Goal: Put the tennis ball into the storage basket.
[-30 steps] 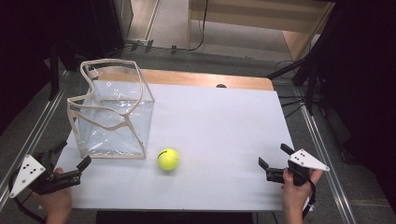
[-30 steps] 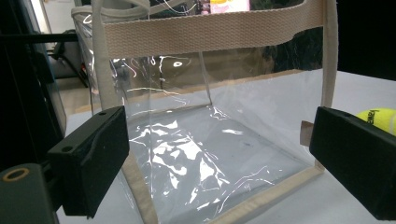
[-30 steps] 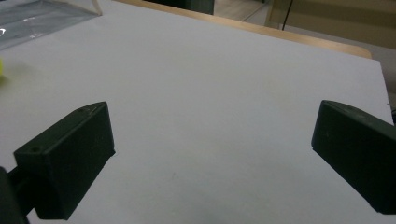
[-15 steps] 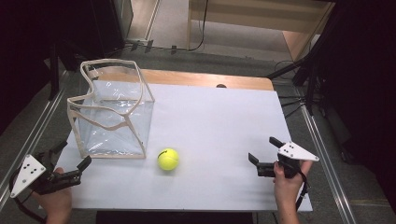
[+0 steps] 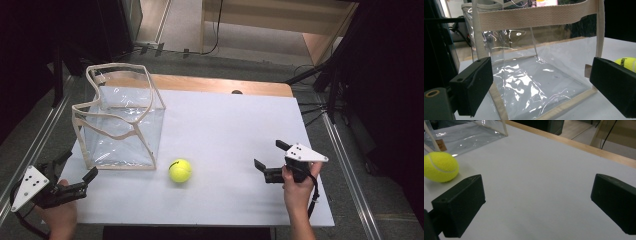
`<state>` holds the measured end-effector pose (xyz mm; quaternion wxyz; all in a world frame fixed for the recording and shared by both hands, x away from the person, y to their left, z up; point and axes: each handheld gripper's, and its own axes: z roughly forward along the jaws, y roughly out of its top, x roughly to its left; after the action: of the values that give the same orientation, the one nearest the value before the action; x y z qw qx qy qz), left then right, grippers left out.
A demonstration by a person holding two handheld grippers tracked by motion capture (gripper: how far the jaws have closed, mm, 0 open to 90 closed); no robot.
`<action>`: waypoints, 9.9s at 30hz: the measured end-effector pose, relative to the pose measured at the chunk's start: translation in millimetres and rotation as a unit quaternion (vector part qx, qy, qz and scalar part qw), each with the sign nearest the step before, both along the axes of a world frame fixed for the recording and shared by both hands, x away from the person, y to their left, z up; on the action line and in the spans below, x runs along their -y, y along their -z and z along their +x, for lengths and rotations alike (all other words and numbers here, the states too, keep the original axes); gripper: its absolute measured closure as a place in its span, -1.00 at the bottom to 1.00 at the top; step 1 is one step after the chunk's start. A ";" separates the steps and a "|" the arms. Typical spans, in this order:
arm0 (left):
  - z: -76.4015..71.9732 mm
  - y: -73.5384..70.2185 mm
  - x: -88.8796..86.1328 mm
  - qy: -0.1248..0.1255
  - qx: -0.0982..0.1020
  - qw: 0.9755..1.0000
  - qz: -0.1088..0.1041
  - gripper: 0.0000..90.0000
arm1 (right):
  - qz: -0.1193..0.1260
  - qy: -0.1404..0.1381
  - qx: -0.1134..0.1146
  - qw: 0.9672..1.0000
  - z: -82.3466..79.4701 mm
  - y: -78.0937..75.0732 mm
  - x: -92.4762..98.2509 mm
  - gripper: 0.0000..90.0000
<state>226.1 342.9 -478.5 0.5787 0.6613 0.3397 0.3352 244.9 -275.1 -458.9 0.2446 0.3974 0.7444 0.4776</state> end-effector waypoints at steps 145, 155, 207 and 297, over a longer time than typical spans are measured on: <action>0.6 -0.7 -1.3 0.003 0.001 1.000 -0.003 -0.88 | -0.130 -0.262 -0.152 0.944 54.1 30.6 -220.7 -1.00; 0.8 -0.6 -1.1 0.003 0.001 1.000 -0.004 -0.88 | -0.141 -0.263 -0.155 0.942 54.4 32.5 -226.6 -0.82; 0.8 -0.6 -2.0 0.004 0.001 1.000 -0.011 -0.88 | -0.166 -0.296 -0.147 0.929 76.6 6.9 -260.2 -0.48; 1.6 -0.6 -2.1 0.003 0.001 1.000 -0.010 -0.88 | -0.134 -0.305 -0.122 0.935 104.5 -82.5 -259.3 -0.48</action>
<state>227.7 345.0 -477.9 0.5867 0.6564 0.3404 0.3302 349.4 -15.8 -376.4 0.0455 0.1694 0.9111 0.3730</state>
